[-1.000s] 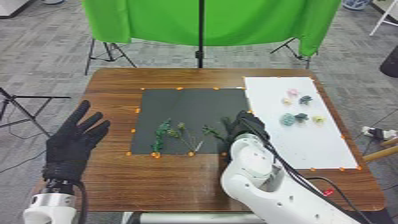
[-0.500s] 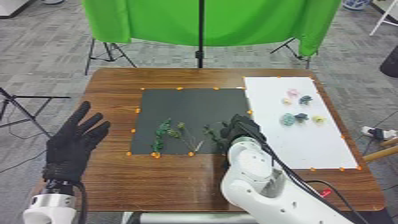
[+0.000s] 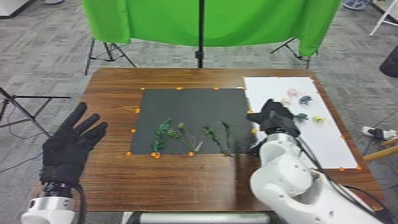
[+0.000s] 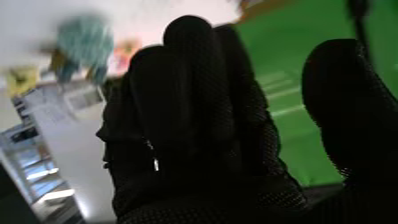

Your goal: Arrange flowers

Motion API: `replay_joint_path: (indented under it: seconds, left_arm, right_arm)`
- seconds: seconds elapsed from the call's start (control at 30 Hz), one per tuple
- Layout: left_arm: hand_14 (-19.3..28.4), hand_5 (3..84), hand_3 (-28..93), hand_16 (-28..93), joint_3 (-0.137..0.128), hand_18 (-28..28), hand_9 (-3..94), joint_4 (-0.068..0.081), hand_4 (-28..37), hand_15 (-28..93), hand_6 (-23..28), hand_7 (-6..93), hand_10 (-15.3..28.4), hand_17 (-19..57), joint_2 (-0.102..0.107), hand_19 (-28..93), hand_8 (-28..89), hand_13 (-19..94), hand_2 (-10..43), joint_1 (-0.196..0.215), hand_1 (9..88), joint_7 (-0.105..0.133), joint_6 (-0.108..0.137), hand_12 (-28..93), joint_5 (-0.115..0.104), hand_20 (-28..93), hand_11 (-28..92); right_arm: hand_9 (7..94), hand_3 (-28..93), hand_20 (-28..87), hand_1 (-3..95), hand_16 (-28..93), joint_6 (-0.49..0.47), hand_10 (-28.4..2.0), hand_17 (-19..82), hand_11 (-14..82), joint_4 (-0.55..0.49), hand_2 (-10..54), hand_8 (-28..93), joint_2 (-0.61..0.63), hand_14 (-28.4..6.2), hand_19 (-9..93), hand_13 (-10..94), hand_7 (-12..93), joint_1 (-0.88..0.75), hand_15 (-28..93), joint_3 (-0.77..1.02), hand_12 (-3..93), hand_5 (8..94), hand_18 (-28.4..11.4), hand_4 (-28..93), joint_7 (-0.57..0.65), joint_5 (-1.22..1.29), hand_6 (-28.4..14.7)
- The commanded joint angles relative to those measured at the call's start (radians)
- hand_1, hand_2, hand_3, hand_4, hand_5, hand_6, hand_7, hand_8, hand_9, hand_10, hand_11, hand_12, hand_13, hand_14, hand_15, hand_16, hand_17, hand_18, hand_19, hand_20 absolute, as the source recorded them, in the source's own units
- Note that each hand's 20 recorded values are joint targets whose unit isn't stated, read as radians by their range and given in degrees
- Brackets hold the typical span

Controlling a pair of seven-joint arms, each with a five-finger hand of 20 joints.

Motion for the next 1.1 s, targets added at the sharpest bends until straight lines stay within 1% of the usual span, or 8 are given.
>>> replay_joint_path:
  seconds: [0.03,0.33,0.5,0.67,0.8,0.93,1.03,1.1]
  left_arm:
    - [26.9,30.8,79,-8,0.009,28.4,28.0,0.003,-28.3,41,5.2,11.9,17.9,-10.9,-0.001,57,-11,20,6.4,0.014,21.8,0.002,0.010,9,-0.003,-4,18]
    - [26.9,30.7,79,-8,0.022,28.4,28.0,0.004,-28.3,41,5.2,12.0,18.0,-10.9,0.013,57,-11,20,6.2,0.011,22.0,0.015,0.021,9,-0.017,-4,18]
    - [26.9,30.7,79,-8,0.022,28.4,28.0,0.005,-28.3,41,5.2,12.1,18.0,-10.9,0.001,57,-11,20,6.1,0.003,22.1,-0.001,0.015,9,-0.008,-4,19]
    - [26.9,30.7,79,-8,0.024,28.4,28.0,0.005,-28.3,41,5.2,12.1,18.0,-10.9,0.012,57,-11,20,6.1,0.004,22.2,0.007,0.025,9,-0.017,-4,19]
    - [26.9,30.6,79,-8,0.026,28.4,28.0,0.008,-28.3,41,5.2,12.1,18.0,-10.9,0.008,57,-11,20,6.1,-0.009,22.2,-0.004,0.023,9,-0.016,-4,19]
    - [26.9,30.6,79,-8,0.028,28.4,28.0,0.007,-28.3,42,5.1,12.2,18.0,-10.9,0.014,57,-11,20,6.1,-0.007,22.3,0.006,0.027,9,-0.021,-4,19]
    - [26.9,30.6,79,-8,0.026,28.4,28.0,0.005,-28.3,41,5.1,12.3,18.0,-10.9,0.014,57,-11,20,6.0,-0.004,22.3,0.007,0.032,9,-0.022,-4,19]
    - [26.9,30.6,79,-8,0.022,28.4,28.0,0.003,-28.3,42,5.1,12.3,18.0,-10.9,0.017,57,-11,20,6.0,0.002,22.3,0.013,0.031,9,-0.023,-4,19]
  right_arm:
    - [68.6,80,34,36.9,14,0.066,-16.8,24,38.3,0.099,-6.0,-12,0.144,-13.9,83,62,14,0.019,72,0.040,16.5,63.5,-26.8,-25,-0.017,0.046,-5.0]
    - [64.2,81,36,37.2,13,0.020,-16.7,22,39.6,0.179,-9.2,-13,0.162,-13.4,81,59,14,0.084,74,-0.051,15.7,56.1,-27.2,-27,-0.032,0.074,-3.3]
    - [62.4,80,38,36.0,12,-0.028,-16.9,21,39.4,0.209,-9.5,-12,0.140,-13.6,80,58,14,0.121,74,-0.089,15.3,53.2,-27.8,-28,-0.040,0.082,-2.5]
    - [62.1,78,38,36.7,12,-0.096,-16.9,21,38.8,0.228,-9.5,-12,0.117,-13.7,79,58,13,0.155,74,-0.128,15.0,53.0,-28.2,-28,-0.031,0.106,-1.5]
    - [66.1,78,39,38.4,12,-0.139,-16.4,22,36.6,0.262,-9.5,-13,0.108,-13.4,79,60,14,0.175,73,-0.161,14.9,58.0,-28.3,-28,-0.021,0.136,-0.6]
    - [70.7,77,40,45.0,14,-0.118,-14.6,24,32.1,0.299,-9.5,-13,0.103,-12.2,79,64,16,0.187,70,-0.204,18.5,63.4,-27.7,-28,-0.019,0.098,0.1]
    - [84.9,70,39,57.9,26,-0.085,-8.9,31,15.4,0.294,-9.5,-1,0.103,-5.2,82,74,22,0.170,60,-0.197,31.7,77.0,-23.9,-28,-0.018,0.058,0.0]
    - [90.5,69,39,61.3,29,-0.054,-7.0,34,12.6,0.272,-9.5,1,0.113,-3.4,82,79,24,0.157,56,-0.187,34.2,82.2,-21.9,-28,-0.024,0.035,0.6]
